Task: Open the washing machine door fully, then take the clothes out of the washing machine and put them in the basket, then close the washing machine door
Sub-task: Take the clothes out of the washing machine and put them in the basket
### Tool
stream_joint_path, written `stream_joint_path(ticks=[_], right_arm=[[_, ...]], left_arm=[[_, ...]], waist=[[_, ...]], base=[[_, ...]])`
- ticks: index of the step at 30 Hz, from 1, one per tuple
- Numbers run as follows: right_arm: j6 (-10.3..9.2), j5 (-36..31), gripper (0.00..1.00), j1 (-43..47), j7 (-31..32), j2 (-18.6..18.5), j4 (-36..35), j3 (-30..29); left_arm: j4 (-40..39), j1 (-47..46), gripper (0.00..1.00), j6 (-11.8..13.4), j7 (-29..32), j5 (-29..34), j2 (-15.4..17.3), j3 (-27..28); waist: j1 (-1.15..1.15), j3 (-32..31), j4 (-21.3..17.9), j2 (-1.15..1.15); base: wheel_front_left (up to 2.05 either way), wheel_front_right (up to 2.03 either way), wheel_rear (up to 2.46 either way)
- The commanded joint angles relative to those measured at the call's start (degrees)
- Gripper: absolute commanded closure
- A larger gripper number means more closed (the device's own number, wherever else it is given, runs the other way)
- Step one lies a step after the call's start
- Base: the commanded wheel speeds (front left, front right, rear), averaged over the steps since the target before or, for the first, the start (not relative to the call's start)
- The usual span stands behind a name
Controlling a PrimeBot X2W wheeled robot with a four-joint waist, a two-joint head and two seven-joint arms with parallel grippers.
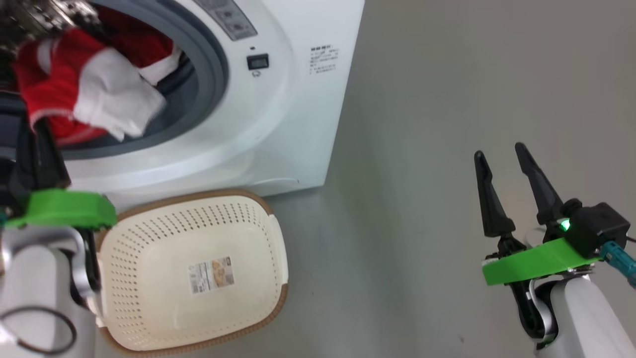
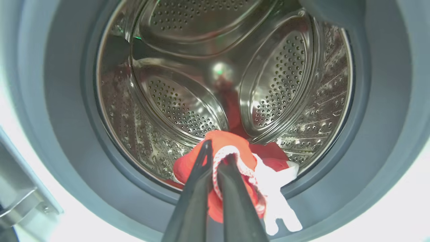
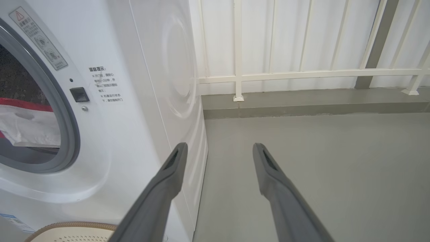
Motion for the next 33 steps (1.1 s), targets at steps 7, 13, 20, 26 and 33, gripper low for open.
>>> stream_joint_path(ticks=[7, 13, 20, 26, 33], right_arm=[[0.37, -0.96, 0.0, 2.48, -0.37, 0.03, -0.23, 1.03], [0.37, -1.01, 0.0, 3.78, -0.37, 0.06, 0.31, 1.34], [0.37, -0.94, 0.0, 4.49, -0.37, 0.09, 0.67, 1.39], [0.37, -0.9, 0.0, 5.04, -0.37, 0.1, 0.41, 1.23], [0.37, -0.5, 0.0, 4.39, -0.37, 0.13, 0.06, 1.85]], left_arm=[[-12.47, 8.84, 1.0, 1.35, -0.69, 1.71, 0.24, 1.29], [-22.01, 14.24, 1.0, 2.35, 1.08, 2.58, -0.34, 0.26], [-33.34, 18.84, 1.0, 3.63, 3.68, 3.65, -0.96, -0.94], [-40.08, 22.73, 1.0, 4.18, 5.81, 3.27, -2.34, -2.41], [-36.06, 25.31, 1.0, 3.75, 6.7, 0.93, -4.39, -4.42]], waist=[[-0.01, -6.99, 2.35, 0.0], [-0.01, -10.04, 2.59, 0.0], [-0.01, -11.68, 2.44, 0.0], [-0.01, -11.7, 2.5, 0.0], [-0.01, -9.19, 2.28, 0.0]], base=[[0.0, 0.0, 0.0], [0.0, 0.0, 0.0], [0.0, 0.0, 0.0], [0.0, 0.0, 0.0], [0.0, 0.0, 0.0]])
